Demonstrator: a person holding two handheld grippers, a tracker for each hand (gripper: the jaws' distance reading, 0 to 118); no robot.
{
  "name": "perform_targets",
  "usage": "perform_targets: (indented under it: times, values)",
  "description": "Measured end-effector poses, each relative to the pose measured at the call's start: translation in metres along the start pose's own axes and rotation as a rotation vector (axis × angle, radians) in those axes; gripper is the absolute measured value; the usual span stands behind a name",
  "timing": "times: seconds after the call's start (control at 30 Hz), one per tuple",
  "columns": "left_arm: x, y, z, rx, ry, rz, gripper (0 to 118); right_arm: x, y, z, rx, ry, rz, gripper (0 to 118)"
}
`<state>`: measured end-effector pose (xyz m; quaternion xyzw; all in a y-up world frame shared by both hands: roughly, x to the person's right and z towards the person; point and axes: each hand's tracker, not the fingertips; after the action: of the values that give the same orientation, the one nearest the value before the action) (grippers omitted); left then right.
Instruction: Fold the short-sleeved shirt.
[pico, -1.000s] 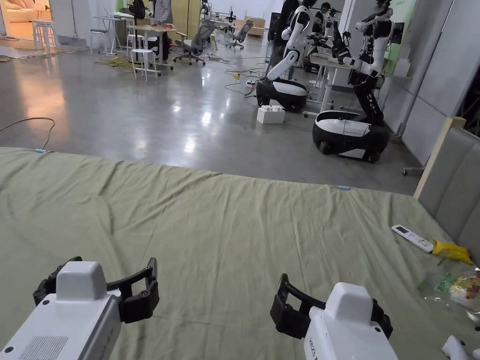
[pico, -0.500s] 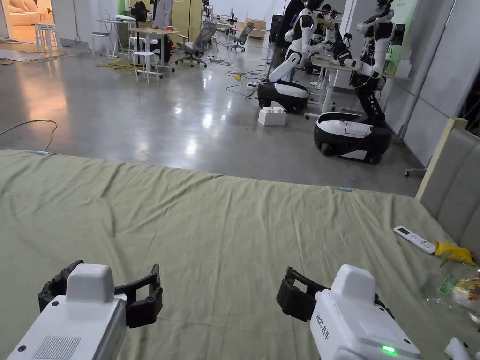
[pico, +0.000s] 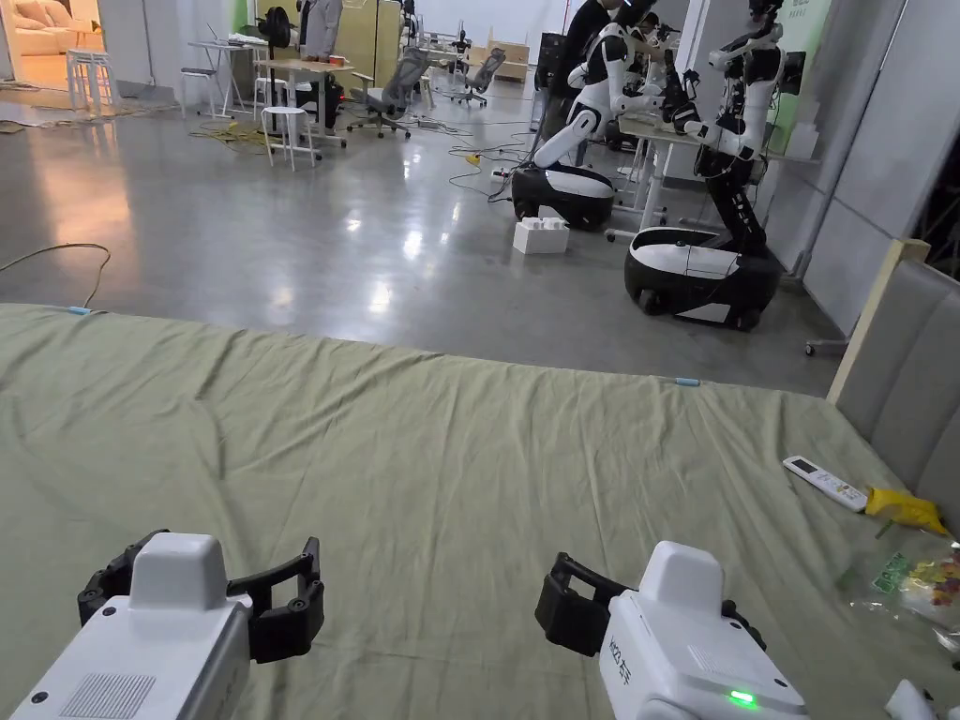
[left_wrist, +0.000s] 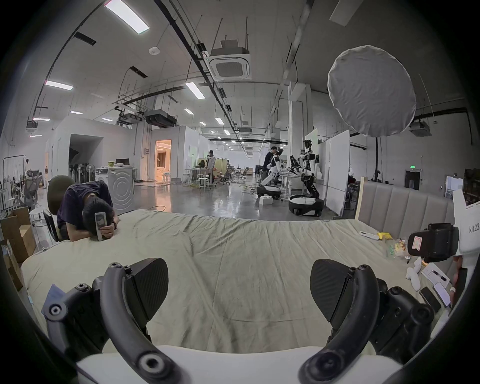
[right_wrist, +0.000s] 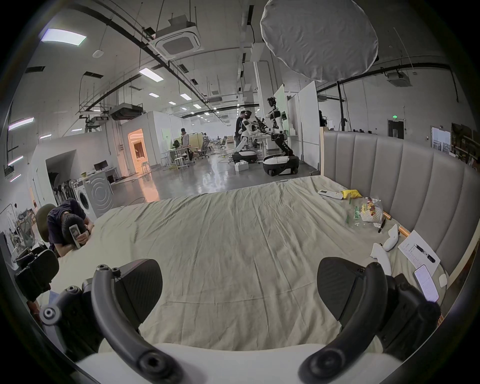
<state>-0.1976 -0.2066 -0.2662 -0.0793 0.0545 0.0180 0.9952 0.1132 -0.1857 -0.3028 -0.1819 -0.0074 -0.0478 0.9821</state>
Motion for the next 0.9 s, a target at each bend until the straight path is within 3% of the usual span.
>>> perform_targets:
  times: [0.17, 0.9]
  values:
    - [0.001, -0.001, 0.003, 0.006, -0.020, -0.023, 110, 0.005, -0.001, -0.003, -0.025, -0.021, -0.029, 118]
    - [0.004, -0.012, 0.003, -0.022, -0.029, -0.031, 110, 0.015, -0.002, -0.006, -0.036, -0.054, -0.027, 118]
